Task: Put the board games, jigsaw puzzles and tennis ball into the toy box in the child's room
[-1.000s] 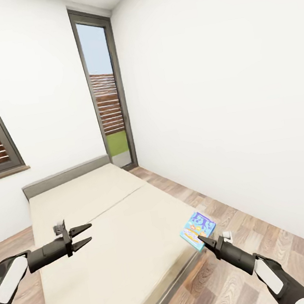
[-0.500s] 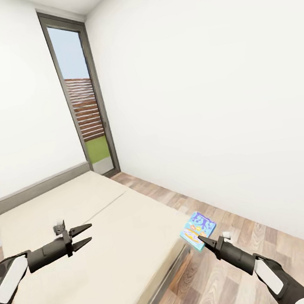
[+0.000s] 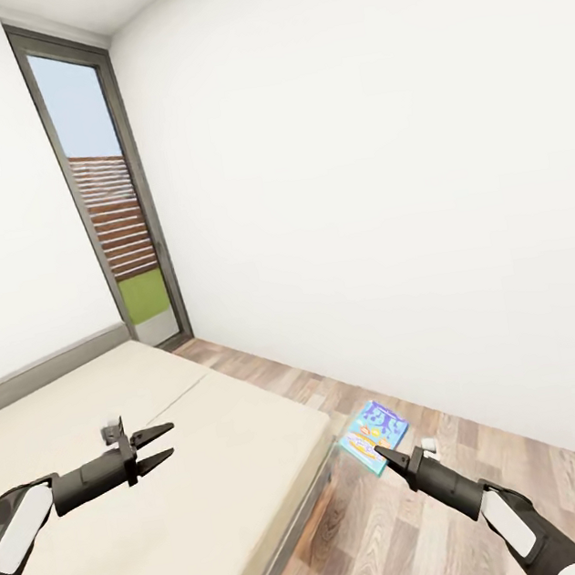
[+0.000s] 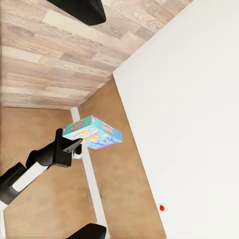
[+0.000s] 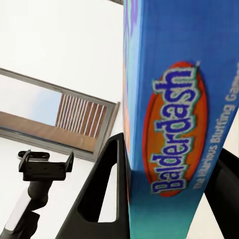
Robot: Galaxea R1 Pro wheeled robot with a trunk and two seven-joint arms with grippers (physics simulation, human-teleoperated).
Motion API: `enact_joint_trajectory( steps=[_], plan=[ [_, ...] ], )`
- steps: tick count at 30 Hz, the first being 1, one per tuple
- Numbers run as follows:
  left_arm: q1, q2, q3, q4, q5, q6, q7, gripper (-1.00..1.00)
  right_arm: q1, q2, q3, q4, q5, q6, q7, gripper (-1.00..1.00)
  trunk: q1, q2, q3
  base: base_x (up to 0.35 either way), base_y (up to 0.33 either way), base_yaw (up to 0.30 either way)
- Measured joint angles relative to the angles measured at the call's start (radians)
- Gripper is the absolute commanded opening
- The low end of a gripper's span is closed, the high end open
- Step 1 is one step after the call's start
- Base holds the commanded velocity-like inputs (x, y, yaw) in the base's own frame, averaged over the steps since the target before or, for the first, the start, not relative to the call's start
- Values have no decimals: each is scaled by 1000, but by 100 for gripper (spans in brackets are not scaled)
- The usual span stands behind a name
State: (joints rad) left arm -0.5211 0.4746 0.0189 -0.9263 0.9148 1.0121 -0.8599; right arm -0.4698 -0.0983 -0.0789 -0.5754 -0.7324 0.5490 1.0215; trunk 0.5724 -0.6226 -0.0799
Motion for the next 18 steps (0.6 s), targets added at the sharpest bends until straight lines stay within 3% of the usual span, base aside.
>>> enact_joint_trajectory(
  steps=[18],
  plan=[
    [0, -1, 0, 0, -1, 0, 0, 100, 0, 0, 0, 0, 0, 0, 0, -100, -69, 126, 65, 0, 0, -280]
  ],
)
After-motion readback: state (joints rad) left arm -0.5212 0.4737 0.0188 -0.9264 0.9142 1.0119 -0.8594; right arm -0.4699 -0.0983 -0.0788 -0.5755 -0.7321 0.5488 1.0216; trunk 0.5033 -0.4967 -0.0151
